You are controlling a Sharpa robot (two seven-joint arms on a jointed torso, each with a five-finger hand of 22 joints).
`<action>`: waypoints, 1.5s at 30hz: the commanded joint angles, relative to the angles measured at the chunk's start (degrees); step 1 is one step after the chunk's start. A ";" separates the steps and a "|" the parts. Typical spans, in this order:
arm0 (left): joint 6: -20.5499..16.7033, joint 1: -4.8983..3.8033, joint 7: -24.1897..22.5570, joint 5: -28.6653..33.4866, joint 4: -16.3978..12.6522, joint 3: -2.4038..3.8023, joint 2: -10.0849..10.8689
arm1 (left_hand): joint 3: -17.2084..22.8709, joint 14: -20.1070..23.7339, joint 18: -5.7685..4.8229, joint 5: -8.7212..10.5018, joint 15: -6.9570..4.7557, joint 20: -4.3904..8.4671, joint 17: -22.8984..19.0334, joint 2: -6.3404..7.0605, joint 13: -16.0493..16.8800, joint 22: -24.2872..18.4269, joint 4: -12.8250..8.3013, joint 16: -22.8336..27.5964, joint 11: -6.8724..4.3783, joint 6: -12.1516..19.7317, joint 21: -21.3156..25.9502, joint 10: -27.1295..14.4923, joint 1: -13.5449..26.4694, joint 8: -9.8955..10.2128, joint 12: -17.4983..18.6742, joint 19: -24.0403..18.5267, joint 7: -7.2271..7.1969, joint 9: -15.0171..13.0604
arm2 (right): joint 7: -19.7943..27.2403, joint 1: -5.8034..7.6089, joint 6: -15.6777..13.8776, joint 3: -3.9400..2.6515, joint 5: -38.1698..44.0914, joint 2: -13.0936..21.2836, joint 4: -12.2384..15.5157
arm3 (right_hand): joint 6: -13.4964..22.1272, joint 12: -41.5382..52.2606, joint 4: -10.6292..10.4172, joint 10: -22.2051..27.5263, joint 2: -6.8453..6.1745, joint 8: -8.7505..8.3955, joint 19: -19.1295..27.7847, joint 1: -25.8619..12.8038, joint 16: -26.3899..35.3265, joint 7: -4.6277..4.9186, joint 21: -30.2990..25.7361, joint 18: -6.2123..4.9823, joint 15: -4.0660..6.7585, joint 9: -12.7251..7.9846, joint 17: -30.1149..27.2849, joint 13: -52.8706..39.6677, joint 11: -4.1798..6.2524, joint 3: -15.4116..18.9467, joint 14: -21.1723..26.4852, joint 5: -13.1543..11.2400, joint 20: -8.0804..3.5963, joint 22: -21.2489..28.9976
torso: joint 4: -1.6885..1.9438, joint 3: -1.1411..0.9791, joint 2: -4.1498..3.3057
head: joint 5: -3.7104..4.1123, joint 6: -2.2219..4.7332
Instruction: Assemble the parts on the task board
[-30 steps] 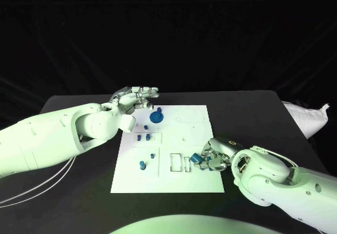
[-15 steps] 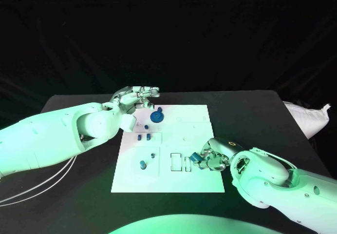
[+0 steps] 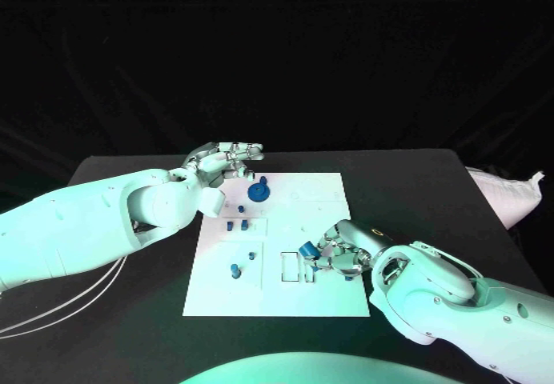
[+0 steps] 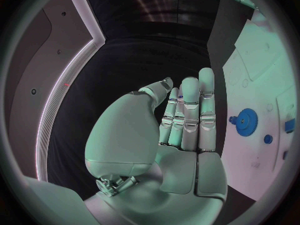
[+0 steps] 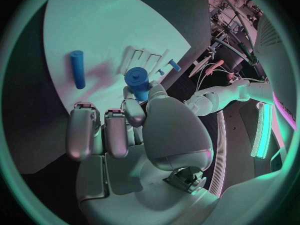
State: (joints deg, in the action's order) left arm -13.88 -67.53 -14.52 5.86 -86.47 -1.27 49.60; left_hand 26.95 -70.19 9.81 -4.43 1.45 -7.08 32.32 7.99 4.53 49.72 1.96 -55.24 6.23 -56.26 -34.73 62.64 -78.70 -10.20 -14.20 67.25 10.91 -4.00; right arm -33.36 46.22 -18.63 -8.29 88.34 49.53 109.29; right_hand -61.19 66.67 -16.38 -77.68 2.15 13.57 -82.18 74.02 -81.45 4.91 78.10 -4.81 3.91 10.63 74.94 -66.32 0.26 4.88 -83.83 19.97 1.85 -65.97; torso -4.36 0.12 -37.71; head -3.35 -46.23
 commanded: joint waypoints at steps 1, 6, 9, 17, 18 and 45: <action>1.11 -0.01 -0.21 -0.18 -0.04 0.03 -0.20 | -0.20 0.47 0.66 -0.03 -0.09 0.00 -0.10 -0.75 0.05 -0.09 0.00 -0.16 0.12 0.38 0.24 -0.40 0.03 -0.21 -0.19 0.44 -0.18 0.05 | 0.05 0.03 3.05 0.02 -4.42 -1.24 -0.76 | -0.85 -0.16 -0.24 -0.55 1.38 1.18 -0.16 -0.49 -0.36 -0.70 0.32 0.35 0.40 3.25 1.38 -0.21 0.05 0.38 -3.90 0.29 -0.11 -0.21 | 0.05 0.05 -0.02 | -0.22 -0.03; 1.19 -0.01 -0.10 -0.18 -0.02 0.03 -0.33 | -0.20 0.47 0.66 -0.03 -0.09 0.00 -0.10 -0.75 0.05 -0.09 0.00 -0.16 0.12 0.38 0.24 -0.40 0.03 -0.21 -0.19 0.44 -0.18 0.05 | -0.42 0.15 5.58 0.06 -6.23 -2.93 -1.77 | -1.05 -0.39 -0.30 -0.86 2.19 1.25 -0.29 -2.62 -0.58 -0.84 0.54 0.42 0.49 4.21 1.68 -0.41 0.16 1.18 -3.94 0.89 -0.10 -0.58 | 0.07 0.08 -0.03 | -0.24 -0.06; 1.19 -0.01 -0.08 -0.18 -0.03 0.03 -0.39 | -0.33 0.50 0.66 -0.03 -0.09 0.00 -0.20 -0.80 0.05 -0.18 -0.05 -0.20 0.13 0.42 0.35 -0.47 0.03 -0.29 -0.31 0.49 -0.17 0.04 | -0.77 0.29 7.05 0.10 -6.01 -3.75 -2.44 | -1.15 -0.52 -0.30 -1.03 2.42 1.29 -0.31 -4.00 -0.68 -0.94 0.60 0.43 0.54 4.77 1.82 -0.52 0.24 1.85 -3.96 0.93 -0.12 -0.68 | 0.01 0.09 0.01 | -0.28 -0.02; 1.18 -0.01 -0.02 -0.18 -0.08 0.03 -0.40 | -0.34 0.51 0.66 -0.03 -0.09 0.00 -0.21 -0.81 0.05 -0.18 -0.05 -0.20 0.13 0.43 0.36 -0.48 0.04 -0.29 -0.32 0.49 -0.17 0.04 | -1.20 0.40 8.71 0.24 -5.20 -5.05 -3.59 | -1.48 -0.83 -0.26 -1.34 2.79 1.41 -0.36 -5.48 -0.83 -1.18 0.68 0.44 0.70 5.84 2.03 -0.61 0.44 2.77 -3.99 0.03 -0.23 -0.84 | -0.06 -0.01 -0.07 | -0.61 -0.01; 1.18 -0.01 -0.02 -0.18 -0.09 0.03 -0.40 | -0.34 0.51 0.66 -0.03 -0.09 0.00 -0.21 -0.81 0.05 -0.18 -0.05 -0.20 0.13 0.43 0.36 -0.48 0.04 -0.29 -0.32 0.49 -0.17 0.04 | -1.21 0.40 8.77 0.25 -5.07 -5.16 -3.64 | -1.49 -0.99 -0.27 -1.34 2.81 1.41 -0.37 -5.79 -0.85 -1.21 0.68 0.45 0.72 6.02 2.05 -0.53 0.46 2.99 -3.99 -0.17 -0.24 -0.85 | -0.08 -0.01 -0.05 | -0.64 -0.04; 1.31 -0.01 0.06 -0.19 -0.13 0.03 -0.35 | -0.34 0.51 0.66 -0.03 -0.09 0.00 -0.21 -0.81 0.05 -0.18 -0.05 -0.20 0.13 0.43 0.36 -0.48 0.04 -0.29 -0.32 0.49 -0.17 0.04 | -0.94 0.39 8.23 0.34 -0.66 -5.97 -4.06 | -0.67 -7.66 2.09 0.21 2.04 0.53 0.03 -7.04 -0.19 -1.16 0.18 0.32 0.68 11.10 1.13 3.53 0.39 9.90 -3.76 -14.50 -0.23 -0.33 | -0.09 -0.06 -0.10 | -0.63 -0.31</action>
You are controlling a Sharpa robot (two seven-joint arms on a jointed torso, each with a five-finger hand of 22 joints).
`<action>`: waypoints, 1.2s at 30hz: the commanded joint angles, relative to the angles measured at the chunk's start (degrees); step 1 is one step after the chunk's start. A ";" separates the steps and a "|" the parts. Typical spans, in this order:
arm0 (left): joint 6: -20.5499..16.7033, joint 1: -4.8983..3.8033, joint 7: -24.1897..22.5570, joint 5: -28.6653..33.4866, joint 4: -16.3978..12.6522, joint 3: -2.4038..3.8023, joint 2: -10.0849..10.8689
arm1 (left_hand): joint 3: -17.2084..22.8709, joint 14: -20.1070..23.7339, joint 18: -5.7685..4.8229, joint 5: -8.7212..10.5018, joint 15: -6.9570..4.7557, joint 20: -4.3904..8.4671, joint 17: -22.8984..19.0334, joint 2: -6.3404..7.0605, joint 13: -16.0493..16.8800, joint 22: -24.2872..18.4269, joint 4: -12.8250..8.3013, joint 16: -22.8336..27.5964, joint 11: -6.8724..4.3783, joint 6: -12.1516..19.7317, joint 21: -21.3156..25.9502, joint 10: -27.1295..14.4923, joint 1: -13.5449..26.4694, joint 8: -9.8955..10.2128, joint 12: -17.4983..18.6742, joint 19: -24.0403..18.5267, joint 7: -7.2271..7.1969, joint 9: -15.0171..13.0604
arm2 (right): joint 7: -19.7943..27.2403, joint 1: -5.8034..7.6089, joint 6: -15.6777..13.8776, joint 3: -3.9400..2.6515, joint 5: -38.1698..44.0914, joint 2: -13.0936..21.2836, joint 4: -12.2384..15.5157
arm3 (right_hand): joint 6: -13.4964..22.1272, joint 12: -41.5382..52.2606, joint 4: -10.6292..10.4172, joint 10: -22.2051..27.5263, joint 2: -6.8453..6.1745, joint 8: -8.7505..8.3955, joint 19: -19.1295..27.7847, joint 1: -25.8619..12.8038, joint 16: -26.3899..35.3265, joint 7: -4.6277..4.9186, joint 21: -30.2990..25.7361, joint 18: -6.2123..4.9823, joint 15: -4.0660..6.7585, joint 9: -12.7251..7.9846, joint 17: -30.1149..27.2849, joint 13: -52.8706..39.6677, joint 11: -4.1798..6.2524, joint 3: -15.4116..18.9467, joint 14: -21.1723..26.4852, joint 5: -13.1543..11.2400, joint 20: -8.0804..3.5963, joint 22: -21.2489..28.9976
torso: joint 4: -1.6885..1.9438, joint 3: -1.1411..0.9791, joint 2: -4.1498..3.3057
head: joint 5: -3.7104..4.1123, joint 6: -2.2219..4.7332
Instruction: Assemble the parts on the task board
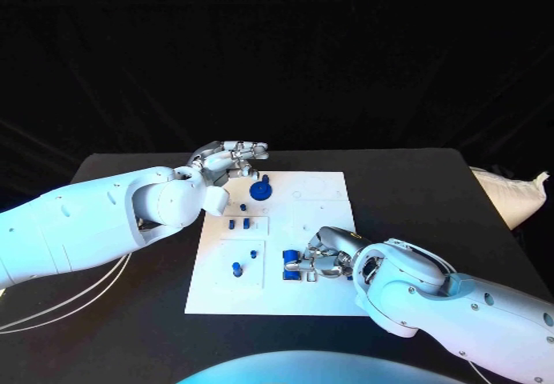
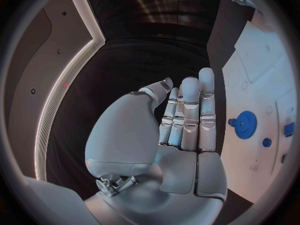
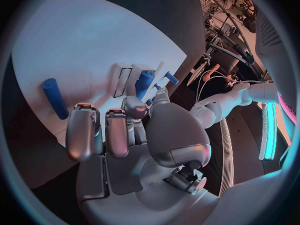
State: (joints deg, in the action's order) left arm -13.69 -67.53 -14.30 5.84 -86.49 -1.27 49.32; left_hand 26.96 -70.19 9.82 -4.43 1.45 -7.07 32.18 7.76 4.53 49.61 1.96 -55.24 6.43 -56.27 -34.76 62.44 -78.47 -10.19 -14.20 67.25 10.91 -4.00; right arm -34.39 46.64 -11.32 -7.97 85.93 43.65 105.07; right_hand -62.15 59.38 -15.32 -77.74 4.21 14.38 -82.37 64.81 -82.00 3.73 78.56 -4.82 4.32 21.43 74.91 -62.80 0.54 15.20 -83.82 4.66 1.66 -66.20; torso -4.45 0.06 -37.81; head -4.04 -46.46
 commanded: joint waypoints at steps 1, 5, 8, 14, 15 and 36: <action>1.13 -0.02 -0.15 -0.18 -0.11 0.03 -0.06 | -0.34 0.51 0.66 -0.03 -0.09 -0.01 -0.07 -0.57 0.05 -0.07 -0.05 -0.20 -0.08 0.43 0.39 -0.28 -0.19 -0.30 -0.32 0.49 -0.17 0.04 | 0.10 -0.04 1.06 0.02 1.89 -0.10 0.18 | 0.30 -0.38 1.97 0.20 0.03 -0.32 0.21 3.97 0.34 0.01 -0.26 0.34 0.30 0.56 1.19 -0.04 0.12 -0.85 -3.79 1.11 -0.05 -0.15 | -0.01 0.02 0.04 | 0.06 -0.14; 1.16 -0.02 -0.13 -0.18 -0.14 0.03 -0.05 | -0.34 0.51 0.66 -0.03 -0.09 -0.01 -0.07 -0.57 0.05 -0.07 -0.05 -0.20 -0.08 0.43 0.39 -0.28 -0.19 -0.30 -0.32 0.49 -0.17 0.04 | 0.10 -0.04 1.54 0.07 3.06 -0.21 0.10 | 0.26 -0.40 4.93 0.00 0.56 -0.36 0.11 8.95 0.23 0.02 -0.12 0.40 0.34 1.27 1.38 -0.21 0.18 -2.51 -3.83 0.14 -0.09 -0.47 | -0.02 0.05 0.05 | 0.04 -0.17; 1.17 -0.02 -0.12 -0.18 -0.15 0.03 -0.05 | -0.34 0.51 0.66 -0.03 -0.09 -0.01 -0.07 -0.57 0.05 -0.07 -0.05 -0.20 -0.08 0.43 0.39 -0.28 -0.19 -0.30 -0.32 0.49 -0.17 0.04 | 0.04 -0.04 1.85 0.26 4.20 -0.38 -0.15 | 0.20 -0.41 6.64 -0.12 0.76 -0.38 0.05 11.39 0.14 -0.06 -0.04 0.43 0.39 1.65 1.54 -0.29 0.26 -3.55 -3.85 -0.59 -0.12 -0.66 | -0.01 0.05 0.04 | 0.04 -0.23; 1.19 -0.02 -0.08 -0.18 -0.15 0.03 -0.02 | -0.34 0.51 0.66 -0.03 -0.09 -0.01 -0.07 -0.57 0.05 -0.07 -0.05 -0.20 -0.08 0.43 0.39 -0.28 -0.19 -0.30 -0.32 0.49 -0.17 0.04 | 0.04 -0.08 0.46 0.69 5.28 -0.47 -0.49 | 0.13 -0.47 7.67 -0.24 1.29 -0.45 0.04 12.73 0.15 -0.13 -0.04 0.44 0.44 2.00 1.54 -0.34 0.33 -4.47 -3.85 -0.73 -0.16 -0.70 | 0.04 0.02 0.07 | 0.05 -0.15; 1.19 -0.02 -0.08 -0.18 -0.14 0.03 -0.02 | -0.34 0.51 0.66 -0.03 -0.09 -0.01 -0.07 -0.57 0.05 -0.07 -0.05 -0.20 -0.08 0.43 0.39 -0.28 -0.19 -0.30 -0.32 0.49 -0.17 0.04 | 0.09 -0.08 -0.32 0.71 5.33 -0.30 -0.37 | 0.19 -0.19 7.62 -0.36 1.38 -0.51 0.05 12.64 0.17 -0.09 -0.05 0.44 0.43 2.03 1.52 -0.60 0.31 -4.53 -3.84 -0.51 -0.16 -0.68 | 0.03 0.02 0.09 | 0.07 -0.12; 1.25 -0.02 0.00 -0.34 -0.17 0.02 0.44 | -0.34 0.51 0.66 -0.03 -0.09 -0.01 -0.07 -0.57 0.05 -0.07 -0.05 -0.20 -0.08 0.43 0.39 -0.28 -0.19 -0.30 -0.32 0.49 -0.17 0.04 | 0.76 1.30 -5.21 -0.29 4.31 14.06 5.90 | 2.44 -1.20 7.25 0.41 1.85 -4.38 0.43 13.14 0.04 1.17 -0.56 0.32 -0.32 0.97 1.94 -0.84 -0.67 -6.60 -3.83 3.25 0.27 -0.01 | -1.00 -0.15 0.09 | 1.19 0.43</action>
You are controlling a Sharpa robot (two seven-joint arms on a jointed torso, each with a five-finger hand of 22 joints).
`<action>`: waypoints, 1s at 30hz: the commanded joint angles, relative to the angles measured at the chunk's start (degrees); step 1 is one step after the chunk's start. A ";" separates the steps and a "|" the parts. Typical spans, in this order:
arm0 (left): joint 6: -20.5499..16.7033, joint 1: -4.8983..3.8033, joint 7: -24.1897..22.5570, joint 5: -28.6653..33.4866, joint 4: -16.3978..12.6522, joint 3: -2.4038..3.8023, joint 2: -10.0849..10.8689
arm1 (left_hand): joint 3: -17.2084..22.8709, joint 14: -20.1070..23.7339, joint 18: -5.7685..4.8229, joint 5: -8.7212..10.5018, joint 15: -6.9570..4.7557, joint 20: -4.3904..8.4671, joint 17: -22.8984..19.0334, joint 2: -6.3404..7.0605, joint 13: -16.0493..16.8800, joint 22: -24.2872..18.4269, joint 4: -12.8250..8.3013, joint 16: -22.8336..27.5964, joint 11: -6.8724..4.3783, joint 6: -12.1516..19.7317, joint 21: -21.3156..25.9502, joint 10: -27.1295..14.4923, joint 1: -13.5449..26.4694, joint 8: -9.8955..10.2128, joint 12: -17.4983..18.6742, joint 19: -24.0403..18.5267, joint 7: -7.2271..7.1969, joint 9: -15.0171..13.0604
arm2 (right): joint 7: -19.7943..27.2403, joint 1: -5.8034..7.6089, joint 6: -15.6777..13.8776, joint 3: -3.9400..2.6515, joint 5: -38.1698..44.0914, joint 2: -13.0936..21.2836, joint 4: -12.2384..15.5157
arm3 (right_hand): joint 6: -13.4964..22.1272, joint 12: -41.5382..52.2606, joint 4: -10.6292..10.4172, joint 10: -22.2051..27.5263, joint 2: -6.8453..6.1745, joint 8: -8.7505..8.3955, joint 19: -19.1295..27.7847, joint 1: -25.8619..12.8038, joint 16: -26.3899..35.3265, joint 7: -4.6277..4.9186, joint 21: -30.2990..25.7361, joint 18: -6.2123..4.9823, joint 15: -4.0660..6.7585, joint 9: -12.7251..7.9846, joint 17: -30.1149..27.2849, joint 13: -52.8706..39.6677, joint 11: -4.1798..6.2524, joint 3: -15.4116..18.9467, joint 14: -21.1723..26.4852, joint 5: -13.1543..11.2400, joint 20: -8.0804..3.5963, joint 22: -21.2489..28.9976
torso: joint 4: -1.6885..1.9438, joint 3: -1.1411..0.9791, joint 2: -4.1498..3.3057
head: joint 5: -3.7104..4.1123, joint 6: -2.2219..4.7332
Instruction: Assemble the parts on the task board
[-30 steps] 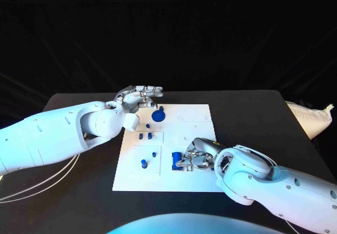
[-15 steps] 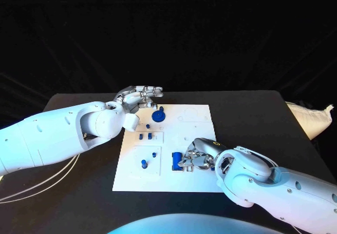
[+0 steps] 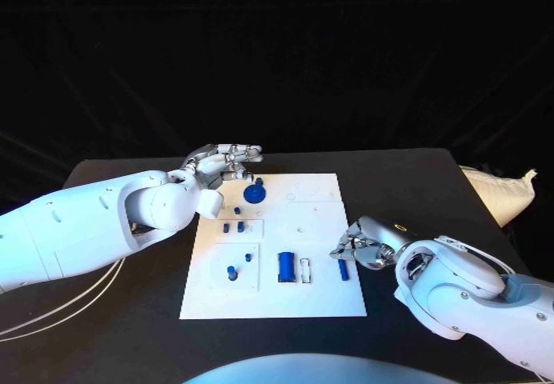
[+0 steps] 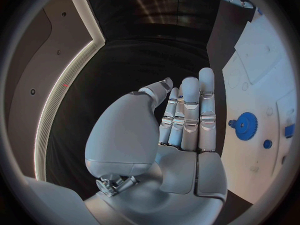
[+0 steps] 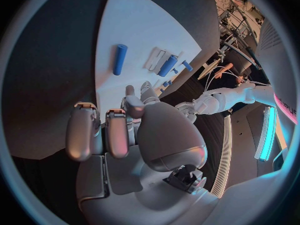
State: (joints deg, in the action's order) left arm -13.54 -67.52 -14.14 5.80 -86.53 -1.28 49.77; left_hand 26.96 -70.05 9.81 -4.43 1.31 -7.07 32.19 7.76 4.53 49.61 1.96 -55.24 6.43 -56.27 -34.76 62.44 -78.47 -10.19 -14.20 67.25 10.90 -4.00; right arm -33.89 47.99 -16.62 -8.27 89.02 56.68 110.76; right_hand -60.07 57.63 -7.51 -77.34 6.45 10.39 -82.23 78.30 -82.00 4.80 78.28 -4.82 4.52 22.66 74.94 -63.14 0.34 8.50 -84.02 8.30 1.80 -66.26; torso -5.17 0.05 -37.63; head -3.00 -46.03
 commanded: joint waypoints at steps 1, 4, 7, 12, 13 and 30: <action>1.12 -0.02 -0.15 -0.30 -0.13 0.04 -0.01 | -0.35 0.37 0.66 -0.03 0.05 -0.01 -0.08 -0.58 0.05 -0.08 -0.05 -0.20 -0.07 0.43 0.39 -0.28 -0.19 -0.30 -0.32 0.49 -0.17 0.04 | 0.29 -0.11 0.22 0.00 1.62 1.44 0.18 | 0.37 0.61 -0.70 -0.02 -0.55 -0.55 0.29 -0.55 -0.01 0.17 -0.28 0.33 -0.57 -0.37 1.99 -0.57 -0.54 0.14 -3.63 -0.55 0.16 0.04 | -0.23 -0.08 -0.07 | 0.19 -0.06; 1.19 -0.02 -0.14 -0.32 -0.08 0.04 -0.03 | -0.35 0.37 0.66 -0.03 0.05 -0.01 -0.08 -0.58 0.05 -0.08 -0.05 -0.20 -0.07 0.43 0.39 -0.28 -0.19 -0.30 -0.32 0.49 -0.17 0.04 | 0.33 -0.34 0.79 0.00 2.90 2.24 0.07 | 0.34 0.67 -0.87 -0.05 -0.78 -0.75 0.30 -0.77 -0.05 0.23 -0.28 0.32 -0.64 -0.52 2.07 -0.66 -0.60 0.18 -3.64 -0.73 0.22 0.04 | -0.22 -0.01 0.00 | 0.32 -0.06; 1.27 -0.01 -0.15 -0.39 -0.03 0.04 -0.08 | -0.35 0.37 0.66 -0.03 0.05 -0.01 -0.08 -0.58 0.05 -0.08 -0.05 -0.20 -0.07 0.43 0.39 -0.28 -0.19 -0.30 -0.32 0.49 -0.17 0.04 | 0.32 -0.65 1.77 0.00 3.98 2.71 -0.19 | 0.25 0.67 -1.00 -0.05 -0.96 -0.86 0.30 -0.92 -0.09 0.25 -0.29 0.32 -0.67 -0.62 2.14 -0.70 -0.63 0.20 -3.65 -0.82 0.25 0.05 | -0.18 0.00 0.00 | 0.41 -0.11; 1.35 0.01 -0.12 -0.53 0.04 0.04 -0.15 | -0.50 0.42 0.66 -0.05 0.07 -0.02 -0.22 -0.63 0.04 -0.19 -0.12 -0.26 -0.06 0.55 0.53 -0.44 -0.20 -0.36 -0.45 0.56 -0.15 0.05 | 0.29 -1.29 3.05 0.02 4.98 2.53 -0.69 | 0.03 0.35 -1.73 0.10 -1.42 -1.25 0.34 -1.76 -0.06 0.35 -0.33 0.30 -0.78 -0.94 2.13 -0.56 -0.74 0.33 -3.63 -0.98 0.36 0.08 | -0.07 -0.02 -0.03 | 0.30 -0.34; 1.36 0.01 -0.12 -0.55 0.05 0.04 -0.15 | -0.50 0.42 0.66 -0.05 0.07 -0.02 -0.22 -0.63 0.04 -0.19 -0.12 -0.26 -0.06 0.55 0.53 -0.44 -0.20 -0.36 -0.45 0.56 -0.15 0.05 | 0.28 -1.41 3.26 0.03 5.15 2.38 -0.83 | -0.03 0.34 -1.87 0.11 -1.52 -1.31 0.35 -1.92 -0.06 0.36 -0.35 0.30 -0.79 -1.00 2.13 -0.57 -0.76 0.36 -3.63 -1.01 0.38 0.11 | -0.06 -0.02 -0.04 | 0.28 -0.32; 1.14 0.04 -0.36 -0.65 0.05 0.04 -0.12 | -0.51 0.43 0.66 -0.06 0.06 -0.01 -0.26 -0.66 0.04 -0.21 -0.18 -0.28 -0.07 0.56 0.57 -0.46 -0.26 -0.39 -0.49 0.58 -0.16 0.05 | 0.24 -2.80 5.35 0.31 6.41 -1.26 -3.68 | -0.66 0.20 -3.46 0.17 -2.89 -1.86 0.43 -3.38 -0.08 0.34 -0.45 0.26 -0.85 -1.45 2.26 -0.72 -0.80 0.63 -3.63 -1.16 0.48 0.23 | -0.10 0.04 -0.03 | -0.06 -0.60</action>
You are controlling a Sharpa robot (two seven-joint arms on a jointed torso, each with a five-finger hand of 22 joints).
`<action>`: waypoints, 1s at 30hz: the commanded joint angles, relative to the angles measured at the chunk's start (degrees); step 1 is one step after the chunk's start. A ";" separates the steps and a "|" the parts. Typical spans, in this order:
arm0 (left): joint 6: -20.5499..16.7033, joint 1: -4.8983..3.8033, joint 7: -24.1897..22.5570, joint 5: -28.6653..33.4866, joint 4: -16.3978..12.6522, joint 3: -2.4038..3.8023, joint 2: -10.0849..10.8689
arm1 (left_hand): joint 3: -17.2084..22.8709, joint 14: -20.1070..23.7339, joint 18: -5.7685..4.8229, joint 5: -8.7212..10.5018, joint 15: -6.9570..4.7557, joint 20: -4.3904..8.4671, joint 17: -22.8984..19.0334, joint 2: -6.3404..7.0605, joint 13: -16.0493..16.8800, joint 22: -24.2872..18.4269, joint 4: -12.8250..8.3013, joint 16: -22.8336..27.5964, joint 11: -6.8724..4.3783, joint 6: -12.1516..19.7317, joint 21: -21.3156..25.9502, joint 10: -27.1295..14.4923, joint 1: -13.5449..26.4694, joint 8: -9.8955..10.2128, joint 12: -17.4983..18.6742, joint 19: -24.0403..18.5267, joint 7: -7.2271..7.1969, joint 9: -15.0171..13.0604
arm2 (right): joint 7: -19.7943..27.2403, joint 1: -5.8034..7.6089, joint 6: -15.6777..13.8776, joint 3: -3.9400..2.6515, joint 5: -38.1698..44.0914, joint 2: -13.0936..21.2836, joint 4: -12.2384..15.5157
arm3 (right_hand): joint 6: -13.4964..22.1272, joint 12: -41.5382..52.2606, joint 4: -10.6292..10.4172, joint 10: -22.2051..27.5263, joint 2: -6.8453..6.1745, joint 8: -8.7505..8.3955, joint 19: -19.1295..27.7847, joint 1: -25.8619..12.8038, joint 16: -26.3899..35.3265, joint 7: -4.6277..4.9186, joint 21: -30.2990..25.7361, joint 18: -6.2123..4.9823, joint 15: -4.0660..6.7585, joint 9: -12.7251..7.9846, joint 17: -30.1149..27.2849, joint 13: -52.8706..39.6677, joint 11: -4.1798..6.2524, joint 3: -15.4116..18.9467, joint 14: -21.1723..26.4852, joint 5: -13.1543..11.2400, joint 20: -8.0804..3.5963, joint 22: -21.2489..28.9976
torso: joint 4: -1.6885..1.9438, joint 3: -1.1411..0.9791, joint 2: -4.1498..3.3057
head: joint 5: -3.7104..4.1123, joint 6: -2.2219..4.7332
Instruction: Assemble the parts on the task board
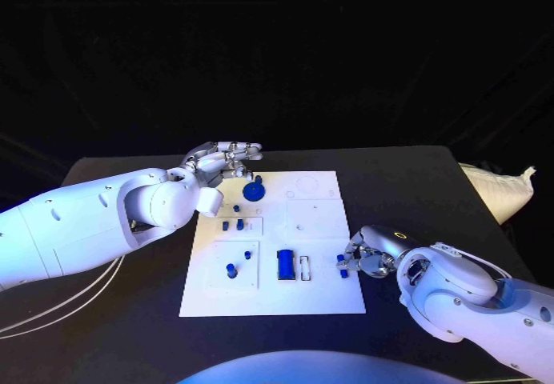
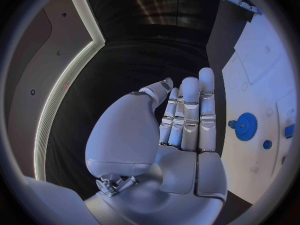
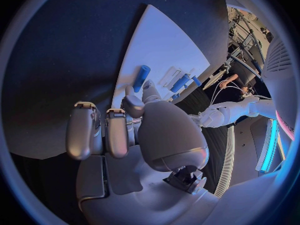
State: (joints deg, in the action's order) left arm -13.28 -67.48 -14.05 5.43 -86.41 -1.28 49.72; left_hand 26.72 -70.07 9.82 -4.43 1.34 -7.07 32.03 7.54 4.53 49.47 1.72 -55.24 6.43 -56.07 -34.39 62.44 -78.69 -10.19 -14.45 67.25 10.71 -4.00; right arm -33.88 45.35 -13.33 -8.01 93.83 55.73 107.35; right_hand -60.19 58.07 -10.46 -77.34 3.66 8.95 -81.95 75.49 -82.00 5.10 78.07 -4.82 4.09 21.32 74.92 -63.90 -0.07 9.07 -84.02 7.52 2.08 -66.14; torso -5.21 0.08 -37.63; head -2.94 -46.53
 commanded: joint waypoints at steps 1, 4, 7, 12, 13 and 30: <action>0.87 -0.01 -0.46 -0.29 -0.09 0.04 -0.07 | -0.27 0.45 0.66 -0.06 0.04 -0.01 -0.09 -0.44 0.04 -0.07 0.06 -0.28 -0.07 0.37 0.19 -0.46 -0.04 -0.39 -0.25 0.58 0.03 0.05 | 0.19 -0.19 2.48 0.08 1.94 -0.46 -0.39 | -0.58 -0.27 -0.66 0.19 -0.29 -0.46 0.17 -0.70 -0.05 0.04 -0.27 0.25 -0.43 -0.14 2.24 0.04 -0.39 0.11 -3.62 -0.40 0.21 0.14 | -0.04 0.02 -0.02 | -0.11 -0.16; 0.87 -0.01 -0.46 -0.29 -0.10 0.04 -0.07 | -0.27 0.45 0.66 -0.06 0.04 -0.01 -0.09 -0.44 0.04 -0.07 0.06 -0.28 -0.07 0.37 0.19 -0.46 -0.04 -0.39 -0.25 0.58 0.03 0.05 | 0.06 -0.27 3.90 0.13 3.32 -0.83 -0.67 | -0.75 -0.43 -1.06 0.28 -0.99 -0.60 0.23 -1.01 -0.01 0.02 -0.35 0.22 -0.44 -0.24 2.23 0.06 -0.38 0.32 -3.61 0.12 0.22 0.26 | -0.03 0.00 -0.01 | -0.13 -0.19; 0.86 0.00 -0.46 -0.29 -0.08 0.04 -0.06 | -0.27 0.45 0.66 -0.06 0.04 -0.01 -0.09 -0.44 0.04 -0.07 0.06 -0.28 -0.07 0.37 0.19 -0.46 -0.04 -0.39 -0.25 0.58 0.03 0.05 | -0.11 -0.33 5.51 0.17 5.54 -1.21 -0.88 | -0.92 -0.53 -1.19 0.35 -1.53 -0.65 0.28 -1.07 0.07 -0.02 -0.42 0.21 -0.44 -0.27 2.12 0.08 -0.37 0.50 -3.57 0.45 0.23 0.35 | -0.07 -0.02 0.00 | -0.18 -0.25; 0.91 0.00 -0.42 -0.29 -0.08 0.04 -0.06 | -0.27 0.45 0.66 -0.06 0.04 -0.01 -0.09 -0.44 0.04 -0.07 0.06 -0.28 -0.07 0.37 0.19 -0.46 -0.04 -0.39 -0.25 0.58 0.03 0.05 | -0.22 -0.39 8.93 0.39 9.69 -1.96 -1.13 | -1.68 -0.57 -0.76 0.40 -2.59 -0.47 0.30 -0.16 0.08 -0.22 -0.45 0.20 -0.33 -0.17 2.19 -0.03 -0.22 0.47 -3.58 -0.49 0.19 0.34 | -0.06 -0.02 0.01 | -0.22 -0.33; 0.92 0.00 -0.42 -0.29 -0.07 0.04 -0.06 | -0.27 0.45 0.66 -0.06 0.04 -0.01 -0.09 -0.44 0.04 -0.07 0.06 -0.28 -0.07 0.37 0.19 -0.46 -0.04 -0.39 -0.25 0.58 0.03 0.05 | -0.21 -0.41 9.69 0.48 10.85 -2.13 -1.17 | -1.91 -0.62 -0.28 0.43 -2.99 -0.39 0.32 0.59 0.10 -0.29 -0.48 0.19 -0.27 -0.12 2.18 -0.04 -0.15 0.34 -3.57 -0.83 0.17 0.36 | -0.04 -0.01 0.01 | -0.29 -0.38; 1.00 0.00 -0.30 -0.34 -0.05 0.04 0.03 | -0.27 0.45 0.66 -0.06 0.04 -0.01 -0.09 -0.44 0.04 -0.07 0.06 -0.28 -0.07 0.37 0.19 -0.46 -0.04 -0.39 -0.25 0.58 0.03 0.05 | -0.06 -0.50 13.22 1.77 20.54 -3.83 -1.77 | -3.91 -1.34 5.63 0.60 -1.56 -0.42 -0.03 10.22 -0.20 -0.97 -0.03 0.41 0.30 -0.20 2.98 0.00 0.57 -6.07 -3.67 -2.88 -0.25 -0.78 | -0.11 -0.03 0.01 | -0.37 -0.59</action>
State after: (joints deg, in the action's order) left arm -13.27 -67.47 -14.07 5.32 -86.40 -1.28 49.78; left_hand 26.72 -70.08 9.82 -4.43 1.34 -7.07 31.99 7.54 4.53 49.48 1.73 -55.24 6.43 -56.07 -34.39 62.44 -78.69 -10.19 -14.44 67.25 10.71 -4.00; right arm -33.06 45.63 -5.03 -6.95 112.74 51.74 106.80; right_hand -63.69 56.89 -4.97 -76.73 1.50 8.34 -81.95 84.63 -82.00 4.06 77.84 -4.83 4.07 20.91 74.91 -63.97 -0.06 3.41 -84.03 4.45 2.08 -66.84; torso -5.26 0.09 -37.62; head -3.31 -47.13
